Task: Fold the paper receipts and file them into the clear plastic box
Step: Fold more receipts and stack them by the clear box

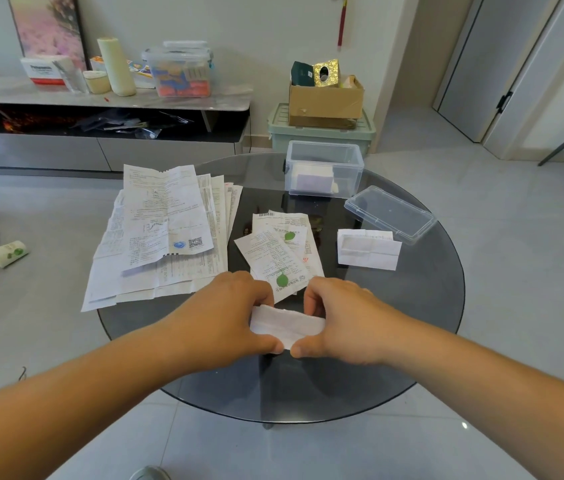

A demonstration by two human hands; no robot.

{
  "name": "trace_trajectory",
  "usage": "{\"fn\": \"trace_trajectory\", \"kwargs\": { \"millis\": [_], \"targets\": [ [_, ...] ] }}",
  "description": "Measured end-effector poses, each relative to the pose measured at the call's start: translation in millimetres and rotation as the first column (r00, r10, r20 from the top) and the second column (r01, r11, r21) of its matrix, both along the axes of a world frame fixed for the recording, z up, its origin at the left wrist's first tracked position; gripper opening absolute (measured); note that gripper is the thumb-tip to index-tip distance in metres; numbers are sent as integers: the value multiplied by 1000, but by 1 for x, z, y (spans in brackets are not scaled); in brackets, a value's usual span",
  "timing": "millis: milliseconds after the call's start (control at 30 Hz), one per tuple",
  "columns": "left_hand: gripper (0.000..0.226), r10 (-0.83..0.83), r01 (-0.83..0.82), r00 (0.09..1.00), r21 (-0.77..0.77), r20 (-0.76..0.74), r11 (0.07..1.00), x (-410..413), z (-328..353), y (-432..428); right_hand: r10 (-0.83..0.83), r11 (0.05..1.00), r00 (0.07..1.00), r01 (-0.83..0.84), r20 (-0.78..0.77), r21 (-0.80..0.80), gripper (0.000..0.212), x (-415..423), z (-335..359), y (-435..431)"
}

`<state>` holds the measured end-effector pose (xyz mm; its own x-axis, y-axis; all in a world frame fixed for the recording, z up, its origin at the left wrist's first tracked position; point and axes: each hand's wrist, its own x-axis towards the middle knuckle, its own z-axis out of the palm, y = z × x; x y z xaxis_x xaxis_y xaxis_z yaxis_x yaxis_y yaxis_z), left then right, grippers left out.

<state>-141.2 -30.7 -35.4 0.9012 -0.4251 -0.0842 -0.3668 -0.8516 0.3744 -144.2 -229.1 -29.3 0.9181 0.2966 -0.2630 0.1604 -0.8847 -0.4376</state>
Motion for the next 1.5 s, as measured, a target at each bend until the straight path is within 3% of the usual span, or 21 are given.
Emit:
{"fn": "trace_trajectory", "kwargs": {
  "millis": [133,267,400,567,767,900,1000,1200,1500],
  "targets": [
    [28,-35,36,999,-37,22,999,0,4,-7,-2,985,1000,6,-26,171,51,-2,-3,-9],
    [19,-17,26,996,-104,86,994,9,15,-25,-4,952,999,-12,54,306,27,4,0,-30],
    [19,-11,20,999,-197,46,980,25,25,-55,-125,916,986,72,109,395,37,15,4,-63],
    [13,0,22,997,-268,80,963,56,25,-96,-249,926,937,156,244,343,28,35,3,-99],
    [24,28,-1,991,-194,134,981,81,10,-121,-286,953,896,227,341,203,14,55,-9,-116],
    [27,36,-13,969,-92,246,996,88,-1,-119,-311,949,899,275,308,153,27,62,-16,-118],
    [32,59,-34,941,-79,335,996,92,-7,-116,-358,926,898,307,256,218,26,67,-17,-117],
    [36,26,-25,940,-7,340,1000,92,-11,-114,-373,924,895,333,243,190,21,66,-17,-113],
    [42,9,-6,960,-14,279,1000,88,-14,-115,-385,922,889,360,250,139,25,62,-15,-118]
  ]
}}
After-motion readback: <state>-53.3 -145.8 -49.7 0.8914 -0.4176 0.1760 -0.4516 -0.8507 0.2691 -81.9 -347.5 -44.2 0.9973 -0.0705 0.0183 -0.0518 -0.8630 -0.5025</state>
